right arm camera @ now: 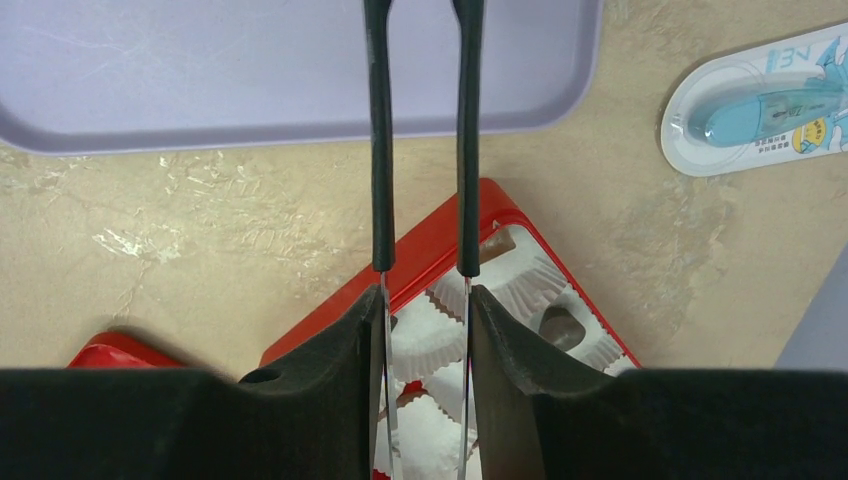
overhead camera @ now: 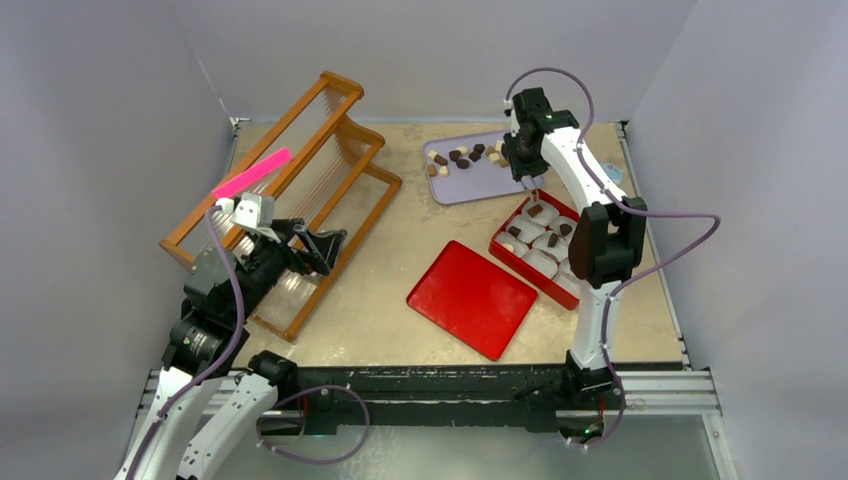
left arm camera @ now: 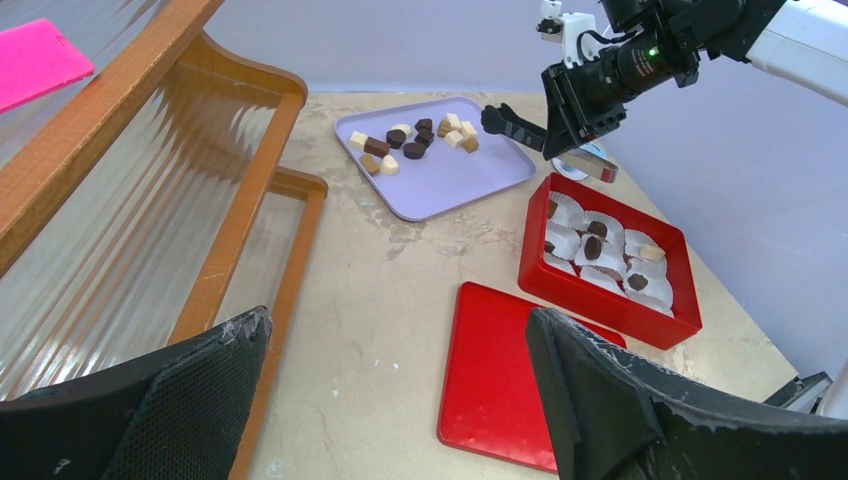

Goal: Pack the chocolate

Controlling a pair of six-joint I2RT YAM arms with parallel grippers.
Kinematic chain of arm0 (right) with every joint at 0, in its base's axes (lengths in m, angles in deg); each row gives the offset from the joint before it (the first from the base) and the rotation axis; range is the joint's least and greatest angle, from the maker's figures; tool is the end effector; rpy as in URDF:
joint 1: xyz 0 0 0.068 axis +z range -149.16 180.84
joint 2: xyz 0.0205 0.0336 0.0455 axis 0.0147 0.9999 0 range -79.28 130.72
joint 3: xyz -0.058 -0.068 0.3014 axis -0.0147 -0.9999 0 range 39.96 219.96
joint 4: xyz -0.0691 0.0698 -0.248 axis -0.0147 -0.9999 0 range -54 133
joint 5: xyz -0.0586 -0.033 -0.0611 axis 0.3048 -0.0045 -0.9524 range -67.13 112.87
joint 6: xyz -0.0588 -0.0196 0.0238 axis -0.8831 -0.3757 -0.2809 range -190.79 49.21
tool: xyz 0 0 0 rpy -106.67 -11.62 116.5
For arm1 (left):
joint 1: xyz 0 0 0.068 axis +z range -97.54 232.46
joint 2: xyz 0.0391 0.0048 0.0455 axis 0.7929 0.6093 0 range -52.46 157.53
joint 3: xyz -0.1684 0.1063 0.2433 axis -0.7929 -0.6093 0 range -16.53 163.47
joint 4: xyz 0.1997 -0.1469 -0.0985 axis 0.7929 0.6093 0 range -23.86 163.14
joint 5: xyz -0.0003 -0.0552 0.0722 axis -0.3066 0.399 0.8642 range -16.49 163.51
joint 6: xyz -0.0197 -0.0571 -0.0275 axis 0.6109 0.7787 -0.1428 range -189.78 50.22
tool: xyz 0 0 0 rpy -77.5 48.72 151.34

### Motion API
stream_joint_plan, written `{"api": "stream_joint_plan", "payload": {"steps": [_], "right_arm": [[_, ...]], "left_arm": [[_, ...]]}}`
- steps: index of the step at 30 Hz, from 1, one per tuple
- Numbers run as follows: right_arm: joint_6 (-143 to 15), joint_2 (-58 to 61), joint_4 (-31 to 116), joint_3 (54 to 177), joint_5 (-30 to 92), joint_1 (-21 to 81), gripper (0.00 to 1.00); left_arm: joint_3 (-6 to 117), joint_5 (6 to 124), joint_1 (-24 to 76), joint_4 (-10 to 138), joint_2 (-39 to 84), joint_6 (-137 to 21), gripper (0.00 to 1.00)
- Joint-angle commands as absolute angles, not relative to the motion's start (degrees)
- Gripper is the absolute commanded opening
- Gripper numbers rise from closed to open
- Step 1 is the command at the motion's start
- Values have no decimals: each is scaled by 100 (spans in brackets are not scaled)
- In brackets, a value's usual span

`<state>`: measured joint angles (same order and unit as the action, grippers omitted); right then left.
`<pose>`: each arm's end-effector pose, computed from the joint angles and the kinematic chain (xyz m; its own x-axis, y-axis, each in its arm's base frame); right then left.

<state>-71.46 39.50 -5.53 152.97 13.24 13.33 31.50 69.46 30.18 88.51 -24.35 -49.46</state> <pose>0.4867 0.0987 0.3146 -0.7915 -0.1871 -0.5818 -0.1271 0.9816 -0.1426 0.0828 -0.0378 0.3945 -0.1911 -0.2960 -0.9359 0.4023 0.8461 -0.3497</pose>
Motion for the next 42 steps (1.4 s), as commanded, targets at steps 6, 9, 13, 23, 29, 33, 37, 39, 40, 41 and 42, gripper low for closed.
{"api": "stream_joint_plan", "payload": {"steps": [6,9,13,23,29,33,37,39,40,41,42], "right_arm": [[-7255,4409,-1027,16078,1187,1371,38],[-7350,4557,-1052,16211,1200,1372,38],[-7461,4788,-1147,16415,1219,1367,39],[-7593,5099,-1103,16635,1039,1359,40],[-7725,5254,-1067,16765,1114,1328,38],[-7743,5308,-1088,16798,1214,1324,37],[-7788,5301,-1087,16772,1250,1326,33],[-7808,5280,-1087,16743,1239,1325,31],[-7809,5263,-1085,16722,1218,1328,30],[-7821,5237,-1064,16692,1184,1325,30],[-7851,5207,-1013,16651,1137,1333,29]], "left_arm": [[3171,6956,2987,8817,-2474,-5035,97],[3171,6959,2987,8811,-2467,-5035,98],[3165,6964,2987,8811,-2461,-5035,97],[3172,6972,2987,8804,-2437,-5044,97],[3165,6969,2987,8804,-2433,-5044,98],[3170,6978,2987,8804,-2434,-5044,98],[3169,6974,2987,8809,-2441,-5044,97],[3171,6978,2987,8812,-2426,-5044,97],[3165,6980,2987,8807,-2425,-5044,97],[3167,6981,2987,8812,-2425,-5044,97],[3167,6978,2987,8813,-2425,-5044,98]]}}
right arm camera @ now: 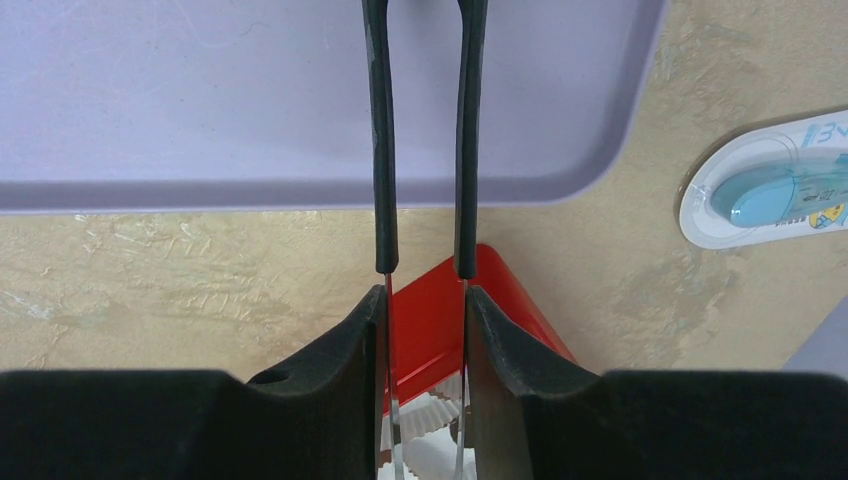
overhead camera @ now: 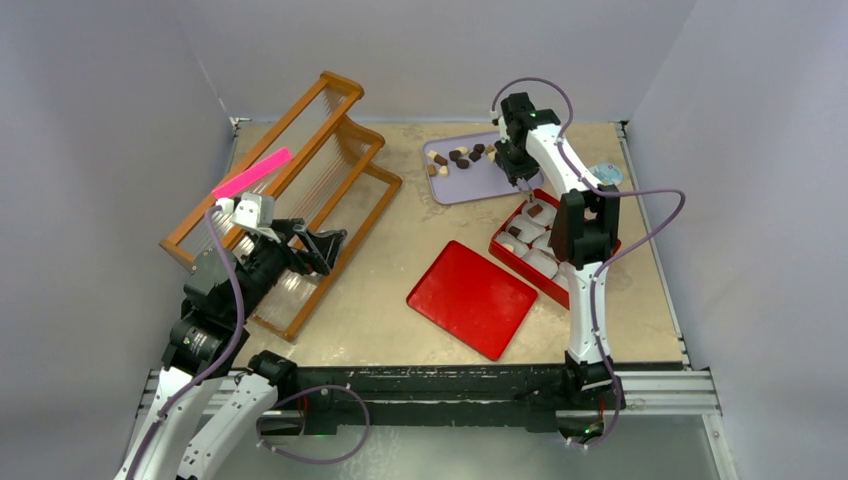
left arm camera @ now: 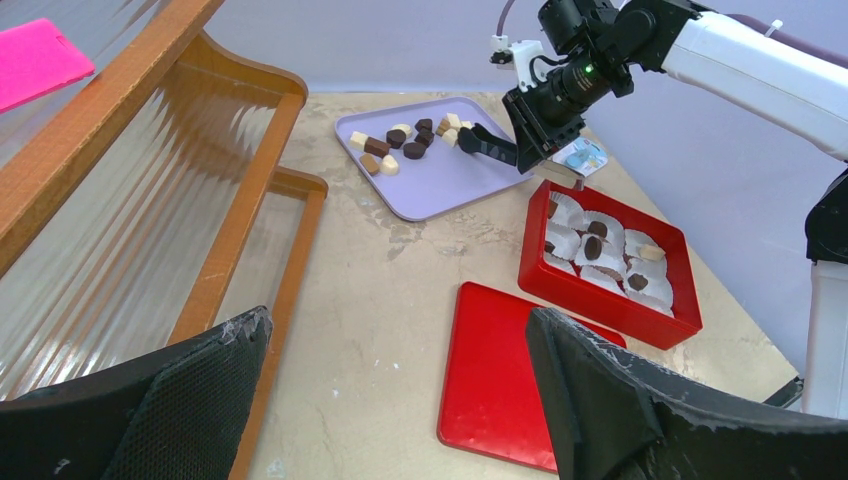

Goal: Pack the chocolate

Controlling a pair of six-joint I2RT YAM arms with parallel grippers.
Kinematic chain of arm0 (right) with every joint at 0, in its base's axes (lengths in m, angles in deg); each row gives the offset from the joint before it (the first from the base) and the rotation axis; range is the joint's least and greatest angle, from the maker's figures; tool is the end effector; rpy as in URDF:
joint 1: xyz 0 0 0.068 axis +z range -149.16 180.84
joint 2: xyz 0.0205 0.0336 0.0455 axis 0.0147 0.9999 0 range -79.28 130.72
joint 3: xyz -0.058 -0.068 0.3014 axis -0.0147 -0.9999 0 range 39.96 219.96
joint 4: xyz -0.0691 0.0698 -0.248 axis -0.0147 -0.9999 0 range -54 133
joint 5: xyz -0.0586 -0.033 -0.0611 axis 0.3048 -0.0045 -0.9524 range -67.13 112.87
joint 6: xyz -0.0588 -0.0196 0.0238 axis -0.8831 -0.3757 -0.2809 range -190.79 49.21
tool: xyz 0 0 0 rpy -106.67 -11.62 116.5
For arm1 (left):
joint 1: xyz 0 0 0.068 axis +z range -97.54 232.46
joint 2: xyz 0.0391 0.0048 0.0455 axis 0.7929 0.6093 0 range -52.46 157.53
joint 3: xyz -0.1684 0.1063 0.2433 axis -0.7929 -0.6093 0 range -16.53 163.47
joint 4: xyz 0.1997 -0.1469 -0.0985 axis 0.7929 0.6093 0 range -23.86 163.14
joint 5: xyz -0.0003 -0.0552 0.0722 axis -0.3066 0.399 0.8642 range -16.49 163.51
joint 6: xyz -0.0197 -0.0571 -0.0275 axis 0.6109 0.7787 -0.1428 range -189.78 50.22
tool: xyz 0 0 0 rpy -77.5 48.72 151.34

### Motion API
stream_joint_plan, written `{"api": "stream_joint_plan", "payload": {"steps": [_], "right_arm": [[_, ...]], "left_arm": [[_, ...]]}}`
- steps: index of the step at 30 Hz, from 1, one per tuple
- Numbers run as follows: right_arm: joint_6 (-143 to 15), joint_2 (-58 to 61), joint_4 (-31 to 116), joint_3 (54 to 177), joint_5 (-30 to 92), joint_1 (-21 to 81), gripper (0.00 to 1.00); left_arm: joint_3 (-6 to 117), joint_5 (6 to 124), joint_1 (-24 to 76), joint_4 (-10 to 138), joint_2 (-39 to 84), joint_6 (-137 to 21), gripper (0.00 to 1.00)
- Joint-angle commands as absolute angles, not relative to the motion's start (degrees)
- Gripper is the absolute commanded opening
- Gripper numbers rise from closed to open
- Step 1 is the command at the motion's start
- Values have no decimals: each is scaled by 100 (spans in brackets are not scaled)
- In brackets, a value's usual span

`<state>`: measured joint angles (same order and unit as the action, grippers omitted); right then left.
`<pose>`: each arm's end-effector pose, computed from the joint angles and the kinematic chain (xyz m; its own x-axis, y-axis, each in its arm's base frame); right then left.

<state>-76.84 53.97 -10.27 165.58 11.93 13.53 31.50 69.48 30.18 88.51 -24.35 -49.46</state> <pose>0.5365 0.1105 0.2532 -0.8345 -0.2939 -0.4661 -0.2148 0.9525 -0.2161 0.0828 -0.0378 0.3945 -0.1910 -0.2960 -0.9359 0.4020 0.8462 -0.3497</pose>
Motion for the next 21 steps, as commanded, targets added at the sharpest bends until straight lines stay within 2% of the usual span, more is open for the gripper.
{"api": "stream_joint_plan", "payload": {"steps": [1,21], "right_arm": [[-7874,5169,-958,16599,1099,1336,29],[-7745,4312,-700,15594,922,1674,28]], "left_arm": [[3167,6979,2987,8806,-2425,-5044,98],[3165,6973,2987,8807,-2430,-5044,98]]}}
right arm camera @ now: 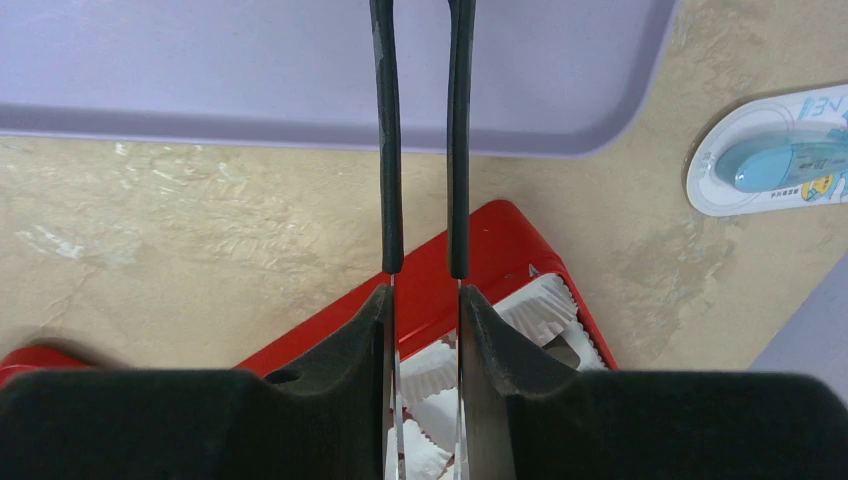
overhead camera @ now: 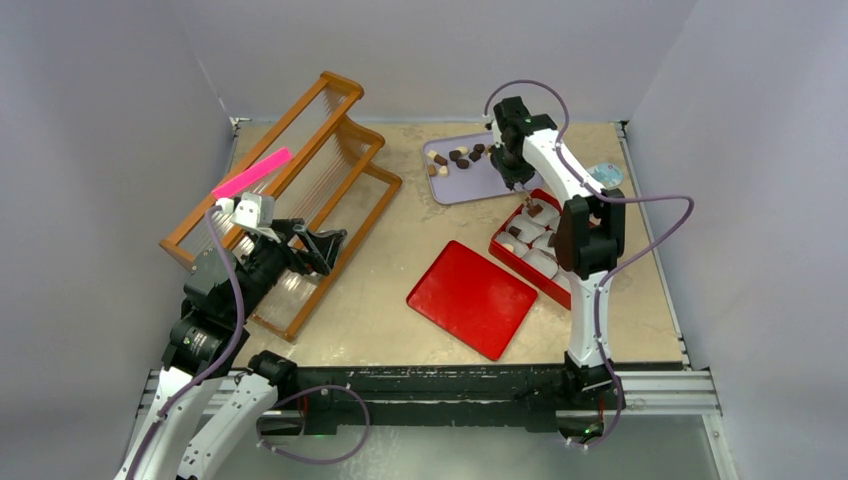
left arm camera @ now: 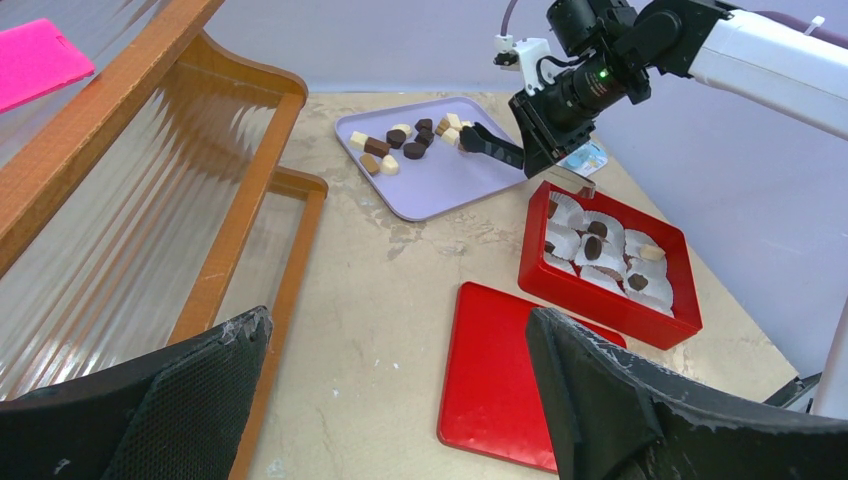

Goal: Pack the chocolate

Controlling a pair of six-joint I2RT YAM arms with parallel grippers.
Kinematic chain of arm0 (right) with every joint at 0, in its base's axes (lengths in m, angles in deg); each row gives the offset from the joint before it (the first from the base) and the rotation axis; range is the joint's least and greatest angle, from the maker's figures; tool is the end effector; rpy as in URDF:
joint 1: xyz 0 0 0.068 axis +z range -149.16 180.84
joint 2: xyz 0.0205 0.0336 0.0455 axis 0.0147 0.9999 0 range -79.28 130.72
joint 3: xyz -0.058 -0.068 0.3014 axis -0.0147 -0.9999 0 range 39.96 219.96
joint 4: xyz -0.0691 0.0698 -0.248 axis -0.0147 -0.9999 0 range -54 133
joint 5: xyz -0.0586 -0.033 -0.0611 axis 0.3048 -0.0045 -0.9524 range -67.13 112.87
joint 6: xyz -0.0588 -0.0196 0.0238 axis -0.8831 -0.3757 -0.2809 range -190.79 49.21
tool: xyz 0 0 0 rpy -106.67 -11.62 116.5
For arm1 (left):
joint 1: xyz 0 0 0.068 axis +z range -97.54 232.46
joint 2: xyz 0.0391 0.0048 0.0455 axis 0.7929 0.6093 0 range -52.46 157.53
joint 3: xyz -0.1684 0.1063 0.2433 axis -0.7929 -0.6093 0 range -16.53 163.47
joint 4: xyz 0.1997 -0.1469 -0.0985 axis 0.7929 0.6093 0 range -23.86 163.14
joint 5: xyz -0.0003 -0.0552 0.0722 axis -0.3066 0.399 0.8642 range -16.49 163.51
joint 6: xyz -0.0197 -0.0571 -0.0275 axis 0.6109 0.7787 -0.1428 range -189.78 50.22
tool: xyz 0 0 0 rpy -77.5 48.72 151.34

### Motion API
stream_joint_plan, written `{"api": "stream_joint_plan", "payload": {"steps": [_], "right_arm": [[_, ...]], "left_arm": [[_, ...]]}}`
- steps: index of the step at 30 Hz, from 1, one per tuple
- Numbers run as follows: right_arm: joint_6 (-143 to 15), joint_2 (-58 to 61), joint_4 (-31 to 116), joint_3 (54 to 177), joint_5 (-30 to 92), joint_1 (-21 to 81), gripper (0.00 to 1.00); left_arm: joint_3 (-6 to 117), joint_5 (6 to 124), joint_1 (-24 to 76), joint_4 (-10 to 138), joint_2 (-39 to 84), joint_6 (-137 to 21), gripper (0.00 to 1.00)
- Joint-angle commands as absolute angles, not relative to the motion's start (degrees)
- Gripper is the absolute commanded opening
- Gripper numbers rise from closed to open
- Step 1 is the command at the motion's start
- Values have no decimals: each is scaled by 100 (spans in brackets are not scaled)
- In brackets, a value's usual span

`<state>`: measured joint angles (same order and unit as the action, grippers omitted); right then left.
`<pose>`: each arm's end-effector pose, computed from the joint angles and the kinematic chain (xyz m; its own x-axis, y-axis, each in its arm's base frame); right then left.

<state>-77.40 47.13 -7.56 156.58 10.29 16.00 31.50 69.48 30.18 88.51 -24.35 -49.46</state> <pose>0.5061 0.1252 0.2679 -0.8159 -0.3374 -0.4695 -0.2468 0.9376 -0.2449 0.0828 -0.0378 0.3945 -0.1910 -0.2960 -0.9359 0.4020 0.8462 -0.3497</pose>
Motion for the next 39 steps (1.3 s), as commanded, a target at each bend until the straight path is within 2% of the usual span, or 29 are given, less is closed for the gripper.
{"api": "stream_joint_plan", "payload": {"steps": [1,10,18,32,39], "right_arm": [[-7739,4312,-703,15602,920,1683,29],[-7676,4293,-763,15843,949,1684,28],[-7484,3800,-620,15374,1226,1684,28],[-6441,1891,-693,13448,1568,1760,28],[-5711,551,-1344,12512,1156,1843,29]], "left_arm": [[3171,6973,2987,8803,-2440,-5044,98],[3166,6978,2987,8818,-2447,-5044,97],[3166,6969,2987,8803,-2450,-5044,97],[3171,6893,2987,8785,-2484,-5019,97],[3158,6843,2955,8783,-2480,-5009,97]]}}
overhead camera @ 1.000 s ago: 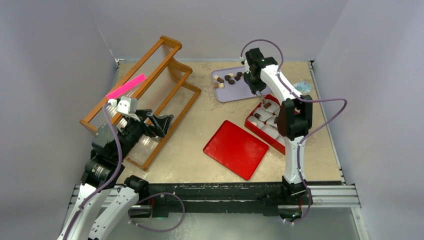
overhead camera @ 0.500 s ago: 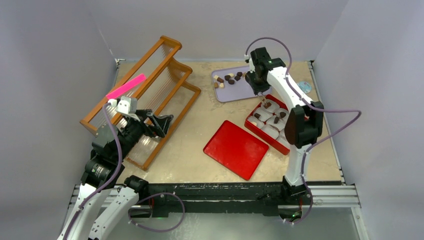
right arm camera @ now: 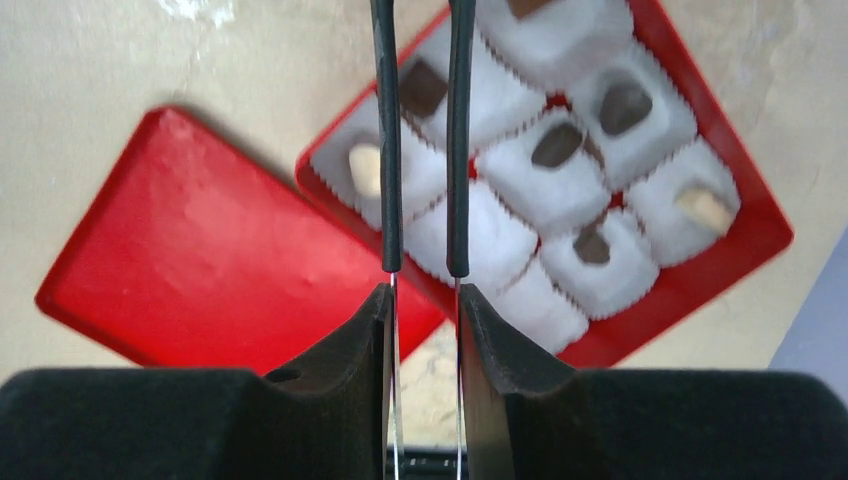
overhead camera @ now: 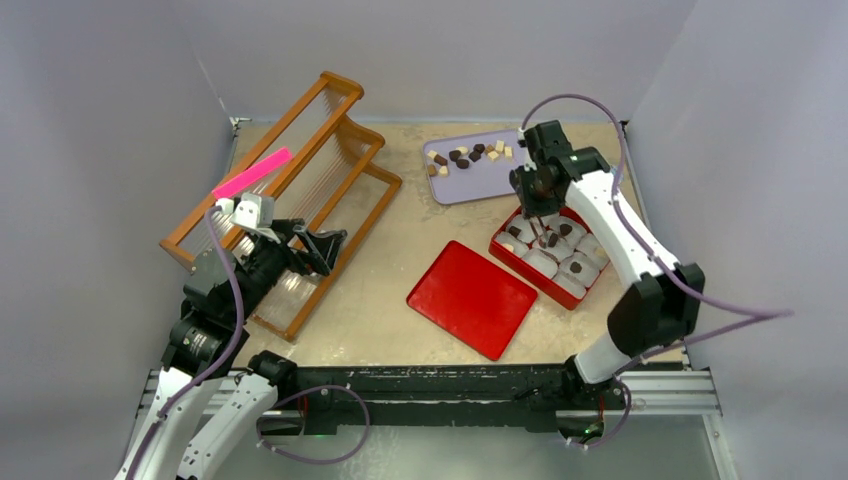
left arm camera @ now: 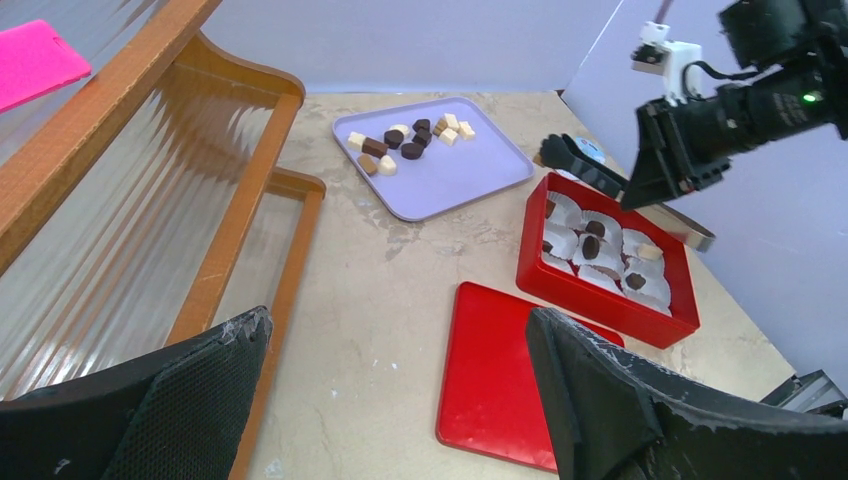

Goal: Pack the chocolate

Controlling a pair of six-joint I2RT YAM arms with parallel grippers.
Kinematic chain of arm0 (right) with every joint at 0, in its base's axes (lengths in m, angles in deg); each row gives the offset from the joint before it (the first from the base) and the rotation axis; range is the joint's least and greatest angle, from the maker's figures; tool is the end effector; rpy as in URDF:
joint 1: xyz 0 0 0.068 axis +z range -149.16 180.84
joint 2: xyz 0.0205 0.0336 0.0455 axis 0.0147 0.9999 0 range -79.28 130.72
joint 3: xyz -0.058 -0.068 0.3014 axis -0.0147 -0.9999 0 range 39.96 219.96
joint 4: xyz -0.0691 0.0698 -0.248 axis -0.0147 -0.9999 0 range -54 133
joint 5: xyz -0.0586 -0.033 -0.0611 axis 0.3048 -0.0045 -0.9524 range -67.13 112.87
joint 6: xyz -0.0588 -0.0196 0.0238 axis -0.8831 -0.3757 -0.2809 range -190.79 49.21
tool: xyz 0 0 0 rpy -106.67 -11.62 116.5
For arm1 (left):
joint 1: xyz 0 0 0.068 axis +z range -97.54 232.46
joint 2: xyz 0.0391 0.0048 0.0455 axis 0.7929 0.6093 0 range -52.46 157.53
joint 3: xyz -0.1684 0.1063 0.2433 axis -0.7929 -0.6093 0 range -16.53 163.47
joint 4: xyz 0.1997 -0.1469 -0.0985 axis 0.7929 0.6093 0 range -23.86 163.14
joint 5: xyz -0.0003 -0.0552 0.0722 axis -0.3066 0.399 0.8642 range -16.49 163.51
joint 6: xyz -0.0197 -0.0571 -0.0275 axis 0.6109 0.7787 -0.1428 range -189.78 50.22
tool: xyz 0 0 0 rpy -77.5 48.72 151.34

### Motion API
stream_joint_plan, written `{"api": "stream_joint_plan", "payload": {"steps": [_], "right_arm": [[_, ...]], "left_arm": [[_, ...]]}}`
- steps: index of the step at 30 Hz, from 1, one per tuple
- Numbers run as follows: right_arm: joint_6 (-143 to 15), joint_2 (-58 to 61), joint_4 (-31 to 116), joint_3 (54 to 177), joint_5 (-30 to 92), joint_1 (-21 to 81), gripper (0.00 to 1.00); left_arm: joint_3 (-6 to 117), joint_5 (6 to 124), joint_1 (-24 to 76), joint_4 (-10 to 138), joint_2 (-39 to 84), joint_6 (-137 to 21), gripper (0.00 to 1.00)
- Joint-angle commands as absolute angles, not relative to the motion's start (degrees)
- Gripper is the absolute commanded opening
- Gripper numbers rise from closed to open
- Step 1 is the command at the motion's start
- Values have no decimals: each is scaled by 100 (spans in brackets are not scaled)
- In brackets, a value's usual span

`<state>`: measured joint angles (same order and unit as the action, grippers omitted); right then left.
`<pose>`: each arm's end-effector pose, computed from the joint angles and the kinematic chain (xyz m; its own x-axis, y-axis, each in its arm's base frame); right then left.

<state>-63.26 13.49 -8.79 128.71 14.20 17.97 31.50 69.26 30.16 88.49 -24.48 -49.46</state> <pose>0.3463 0.0984 0.3579 -0.8113 -0.1144 -0.5733 -0.1048 0.9932 -0.0499 0.0821 -0.0378 0.3947 -0.1900 -0.2963 -0.9360 0.4063 0.8441 -0.3497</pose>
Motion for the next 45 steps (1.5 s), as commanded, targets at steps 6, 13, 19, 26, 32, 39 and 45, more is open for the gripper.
{"api": "stream_joint_plan", "payload": {"steps": [6,13,19,26,32,39,45], "right_arm": [[-5021,-479,-1888,11583,939,1843,29],[-4500,-918,-2492,11068,1246,1835,29],[-4328,-800,-2592,10830,1377,1833,29],[-4242,-652,-2418,10696,1373,1833,32],[-4159,-464,-2227,10527,1262,1837,34],[-4088,-397,-2208,10662,1083,1834,37],[-4066,-468,-2314,10895,1052,1834,38]], "left_arm": [[3160,6850,2926,8777,-2493,-5009,98],[3172,6823,2926,8777,-2508,-5009,97],[3166,6848,2917,8785,-2524,-5009,97],[3171,6850,2917,8783,-2532,-5009,98],[3169,6866,2908,8785,-2531,-5009,97],[3170,6871,2908,8788,-2510,-5009,97],[3171,6876,2908,8788,-2499,-5009,97]]}}
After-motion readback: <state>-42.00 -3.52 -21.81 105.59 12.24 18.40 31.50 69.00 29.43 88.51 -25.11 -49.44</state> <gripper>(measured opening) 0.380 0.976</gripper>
